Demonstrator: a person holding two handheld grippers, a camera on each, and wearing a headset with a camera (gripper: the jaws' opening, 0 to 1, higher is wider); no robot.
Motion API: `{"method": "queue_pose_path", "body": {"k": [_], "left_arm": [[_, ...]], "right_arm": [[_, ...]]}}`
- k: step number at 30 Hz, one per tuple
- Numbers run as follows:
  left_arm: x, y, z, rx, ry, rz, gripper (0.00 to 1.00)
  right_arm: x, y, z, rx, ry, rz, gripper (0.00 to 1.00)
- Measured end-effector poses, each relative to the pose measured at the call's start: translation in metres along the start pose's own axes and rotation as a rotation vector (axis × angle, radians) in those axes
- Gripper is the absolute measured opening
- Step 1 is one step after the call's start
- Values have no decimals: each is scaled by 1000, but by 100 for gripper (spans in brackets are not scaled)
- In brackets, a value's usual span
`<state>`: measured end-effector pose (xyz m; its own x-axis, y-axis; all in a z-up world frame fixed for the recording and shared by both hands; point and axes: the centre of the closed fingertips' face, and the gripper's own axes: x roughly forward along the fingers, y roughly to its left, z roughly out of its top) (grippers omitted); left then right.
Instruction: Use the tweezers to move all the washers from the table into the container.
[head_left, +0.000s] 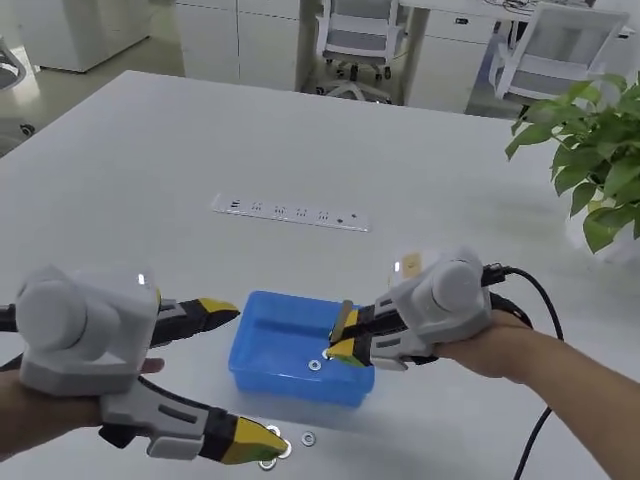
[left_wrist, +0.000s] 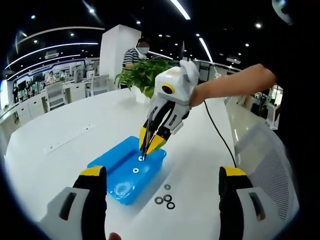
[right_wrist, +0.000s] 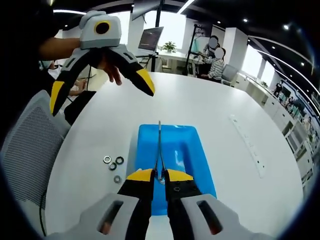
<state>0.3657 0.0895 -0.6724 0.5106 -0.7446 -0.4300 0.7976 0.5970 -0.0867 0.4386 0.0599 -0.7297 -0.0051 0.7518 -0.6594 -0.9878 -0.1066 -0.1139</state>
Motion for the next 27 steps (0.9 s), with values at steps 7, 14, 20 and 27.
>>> {"method": "queue_pose_path", "body": {"k": [7,14,20,27], "left_arm": [[5,2,1,-3,2,-5,99],[9,7,3,5,6,-14,95],[15,15,7,24,9,-18,85],[26,24,13,65,14,-26,71]], "right_arm": [[9,-3,-7,18,9,0,10],[17,-4,-16,23,31,6,10],[22,-5,-23,31,58,7,10],[27,-4,-30,39,73,14,10]]}}
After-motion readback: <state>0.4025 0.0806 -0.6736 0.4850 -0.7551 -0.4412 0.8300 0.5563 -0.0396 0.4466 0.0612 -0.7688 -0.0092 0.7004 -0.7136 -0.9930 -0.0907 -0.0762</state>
